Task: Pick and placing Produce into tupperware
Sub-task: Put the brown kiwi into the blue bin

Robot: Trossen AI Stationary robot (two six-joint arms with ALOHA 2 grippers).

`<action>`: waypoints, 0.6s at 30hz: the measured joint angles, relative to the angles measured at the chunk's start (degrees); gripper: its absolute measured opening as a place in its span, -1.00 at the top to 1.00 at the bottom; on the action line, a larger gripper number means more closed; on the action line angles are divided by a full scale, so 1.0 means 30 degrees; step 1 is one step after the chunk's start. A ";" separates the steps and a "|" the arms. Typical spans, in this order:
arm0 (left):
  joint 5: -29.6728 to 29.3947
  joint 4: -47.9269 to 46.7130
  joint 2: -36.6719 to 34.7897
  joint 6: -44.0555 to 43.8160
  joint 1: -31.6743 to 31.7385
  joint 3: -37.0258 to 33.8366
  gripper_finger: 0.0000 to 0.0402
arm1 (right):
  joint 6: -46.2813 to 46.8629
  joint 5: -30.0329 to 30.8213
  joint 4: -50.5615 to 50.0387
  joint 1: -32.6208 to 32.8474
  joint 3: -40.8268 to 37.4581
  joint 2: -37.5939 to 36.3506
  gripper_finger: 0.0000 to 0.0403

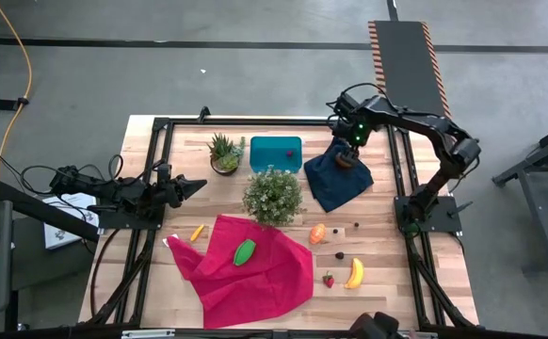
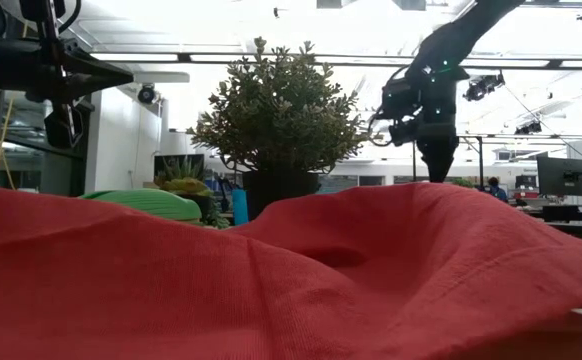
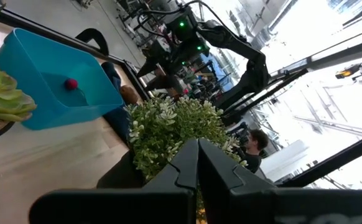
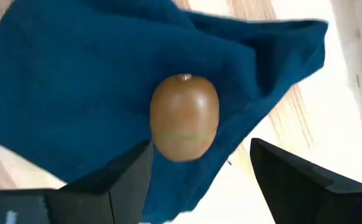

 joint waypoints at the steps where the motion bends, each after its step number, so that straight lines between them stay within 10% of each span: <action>1: 0.0000 0.0003 0.0000 0.0000 0.0000 -0.0002 1.00 | -0.0010 -0.0101 0.0154 -0.0007 0.0000 0.0010 -0.30; 18: 0.0000 0.0002 0.0001 -0.0015 0.0000 -0.0002 1.00 | -0.0211 -0.0749 0.0629 -0.0036 0.0000 0.2066 -0.48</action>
